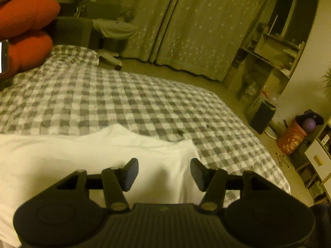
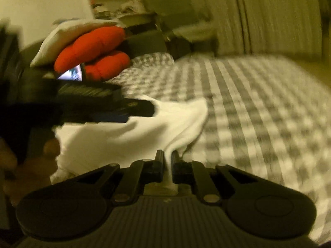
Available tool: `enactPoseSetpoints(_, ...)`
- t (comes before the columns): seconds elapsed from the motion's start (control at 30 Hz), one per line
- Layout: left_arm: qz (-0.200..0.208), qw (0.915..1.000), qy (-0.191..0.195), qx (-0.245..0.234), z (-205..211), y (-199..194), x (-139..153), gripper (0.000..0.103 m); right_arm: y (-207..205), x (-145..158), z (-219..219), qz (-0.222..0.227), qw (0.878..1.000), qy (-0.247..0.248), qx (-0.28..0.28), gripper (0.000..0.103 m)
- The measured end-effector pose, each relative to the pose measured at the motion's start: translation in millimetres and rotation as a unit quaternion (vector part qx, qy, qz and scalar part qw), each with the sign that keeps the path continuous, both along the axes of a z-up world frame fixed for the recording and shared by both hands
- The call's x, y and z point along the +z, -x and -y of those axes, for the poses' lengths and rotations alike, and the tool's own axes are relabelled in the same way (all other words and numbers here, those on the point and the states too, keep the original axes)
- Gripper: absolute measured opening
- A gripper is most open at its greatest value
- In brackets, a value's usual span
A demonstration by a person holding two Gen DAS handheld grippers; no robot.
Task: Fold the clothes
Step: 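Lower the left gripper onto the cloth corner and pinch it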
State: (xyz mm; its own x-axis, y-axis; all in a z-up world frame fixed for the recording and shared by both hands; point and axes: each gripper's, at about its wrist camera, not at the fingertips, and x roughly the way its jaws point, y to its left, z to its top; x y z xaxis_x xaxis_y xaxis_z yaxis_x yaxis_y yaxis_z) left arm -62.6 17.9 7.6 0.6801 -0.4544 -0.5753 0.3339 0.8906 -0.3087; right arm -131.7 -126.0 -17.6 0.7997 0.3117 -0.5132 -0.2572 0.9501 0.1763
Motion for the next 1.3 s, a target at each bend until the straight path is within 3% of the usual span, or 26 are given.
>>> enactPoseSetpoints(0.07, -0.003, 0.9999, 0.01, 0.003, -5.4, -3.4, 1.9, 0.057, 7.7, 1.0, -14.4, 0.027, 0.999, 0.034, 0.01, 0.01)
enactPoseSetpoints(0.27, -0.023, 0.999, 0.038, -0.005, -17.3, -12.1, -0.7, 0.057, 13.5, -6.8, -35.0, 0.048, 0.996, 0.072, 0.033, 0.009)
enactPoseSetpoints(0.87, -0.099, 0.9851, 0.134, -0.042, -27.4, -42.3, -23.0, 0.061, 10.5, -13.4, -44.6, 0.063, 0.993, 0.09, 0.054, 0.009)
enactPoseSetpoints(1.03, -0.106, 0.9871, 0.108, -0.053, -11.4, -51.2, -29.4, 0.059, 10.9, -13.3, -46.4, 0.066, 0.992, 0.089, 0.054, 0.008)
enactPoseSetpoints(1.13, -0.106, 0.9881, 0.1, -0.049, -10.5, -54.4, -31.0, 0.038, 11.2, -12.4, -44.1, 0.069, 0.993, 0.083, 0.05, 0.008)
enactPoseSetpoints(1.2, -0.096, 0.9894, 0.095, -0.054, -11.4, -54.4, -28.8, 0.019, 10.9, -10.6, -42.5, 0.072, 0.993, 0.083, 0.049, 0.008)
enactPoseSetpoints(1.3, -0.075, 0.9929, 0.073, -0.056, -8.8, -54.1, -24.9, 0.007, 9.9, -8.8, -39.8, 0.071, 0.993, 0.081, 0.046, 0.008)
